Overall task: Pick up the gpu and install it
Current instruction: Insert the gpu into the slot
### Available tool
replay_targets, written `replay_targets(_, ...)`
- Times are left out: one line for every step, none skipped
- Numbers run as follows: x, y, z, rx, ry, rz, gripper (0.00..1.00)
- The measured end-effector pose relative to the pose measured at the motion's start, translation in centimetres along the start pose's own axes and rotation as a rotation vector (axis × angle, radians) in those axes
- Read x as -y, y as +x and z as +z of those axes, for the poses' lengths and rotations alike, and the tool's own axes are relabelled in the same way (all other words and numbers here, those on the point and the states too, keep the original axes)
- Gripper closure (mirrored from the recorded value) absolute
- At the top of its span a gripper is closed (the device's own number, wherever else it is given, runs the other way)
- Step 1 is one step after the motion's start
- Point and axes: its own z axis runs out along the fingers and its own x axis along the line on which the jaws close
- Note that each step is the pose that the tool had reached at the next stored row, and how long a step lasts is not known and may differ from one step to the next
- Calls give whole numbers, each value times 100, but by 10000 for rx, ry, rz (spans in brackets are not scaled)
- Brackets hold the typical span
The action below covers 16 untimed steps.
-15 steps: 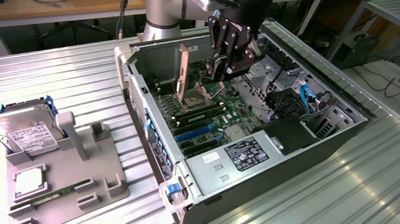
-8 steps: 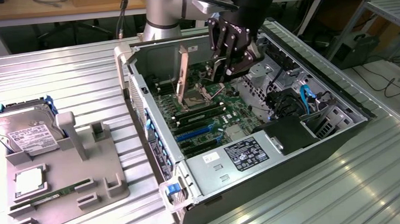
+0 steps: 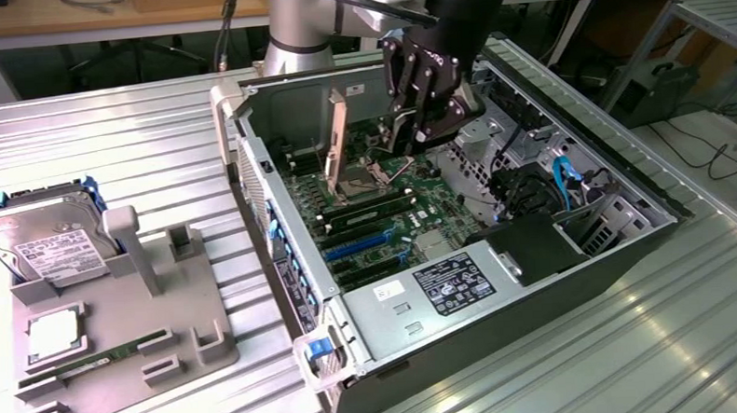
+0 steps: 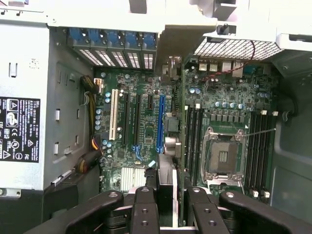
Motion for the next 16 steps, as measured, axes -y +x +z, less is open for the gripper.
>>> replay_targets(1,0,15,1,0,-1,72)
replay_targets(2,1,40,0,-1,-1,72)
replay_targets(2,2,58,0,-1,-1,72)
replay_targets(3,3,72,0,0,-1,72)
replay_targets(3,4,89,0,0,0,72)
replay_targets(4,4,100,-9,-1,0,72)
replay_targets(5,4,107,-16,-2,0,72)
replay_targets(5,4,117,-22,-3,0,72)
replay_targets(6,5,135,-20,-2,-1,72)
replay_targets(2,3,154,-33,-2,0,72)
replay_targets(-18,1,172,-34,-4,3,72)
replay_targets(-33,1,189,-33,-1,5,72)
replay_targets(-40,0,208,-35,-1,5,72)
replay_targets(-41,0,226,-37,-1,10,72)
replay_targets(-44,0,246,-36,0,29,72)
replay_targets(-47,0,267,-33,0,70,72)
